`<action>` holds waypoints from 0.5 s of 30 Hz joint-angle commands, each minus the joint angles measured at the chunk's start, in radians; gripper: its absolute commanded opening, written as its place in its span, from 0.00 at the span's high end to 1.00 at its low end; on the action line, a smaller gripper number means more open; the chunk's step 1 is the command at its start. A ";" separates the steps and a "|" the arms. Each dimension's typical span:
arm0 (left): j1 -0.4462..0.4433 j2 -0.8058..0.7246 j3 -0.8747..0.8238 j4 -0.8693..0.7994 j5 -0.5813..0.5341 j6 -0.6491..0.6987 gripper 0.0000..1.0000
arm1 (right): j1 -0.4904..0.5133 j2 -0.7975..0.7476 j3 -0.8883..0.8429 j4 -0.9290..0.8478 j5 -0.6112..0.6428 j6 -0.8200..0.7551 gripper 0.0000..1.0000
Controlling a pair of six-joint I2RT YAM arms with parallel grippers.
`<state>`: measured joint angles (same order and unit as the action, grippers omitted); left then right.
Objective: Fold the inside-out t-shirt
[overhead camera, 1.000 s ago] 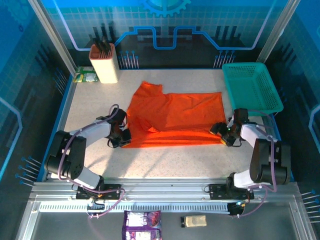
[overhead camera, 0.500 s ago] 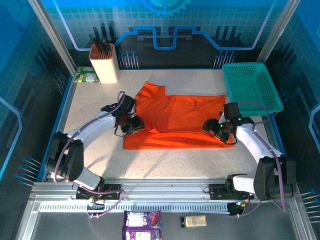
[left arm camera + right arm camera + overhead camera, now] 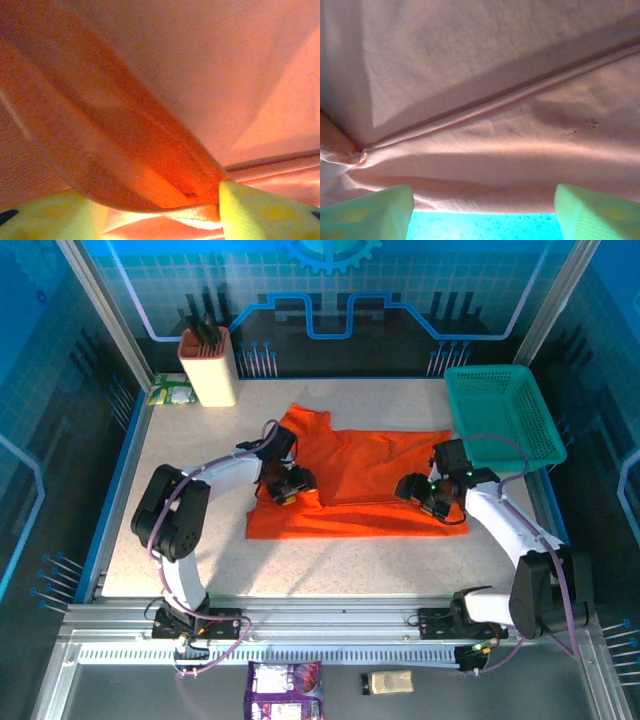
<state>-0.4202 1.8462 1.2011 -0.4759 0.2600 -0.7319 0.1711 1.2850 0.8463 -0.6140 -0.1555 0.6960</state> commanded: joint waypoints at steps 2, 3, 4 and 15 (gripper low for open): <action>-0.024 0.050 0.149 -0.012 0.035 0.006 0.40 | 0.009 -0.039 0.028 -0.044 0.039 0.001 0.24; -0.030 0.068 0.186 -0.023 0.037 0.010 0.40 | 0.008 -0.044 0.028 -0.046 0.041 -0.002 0.24; -0.032 0.087 0.213 -0.032 0.040 0.014 0.40 | 0.007 -0.045 0.027 -0.046 0.040 -0.006 0.24; -0.043 -0.017 0.172 -0.107 -0.040 0.057 0.50 | -0.009 0.032 0.038 0.104 -0.259 -0.110 0.26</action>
<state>-0.4583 1.9125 1.4223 -0.5137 0.2584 -0.7052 0.1619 1.2789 0.8726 -0.5835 -0.2634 0.6250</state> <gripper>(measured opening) 0.514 0.742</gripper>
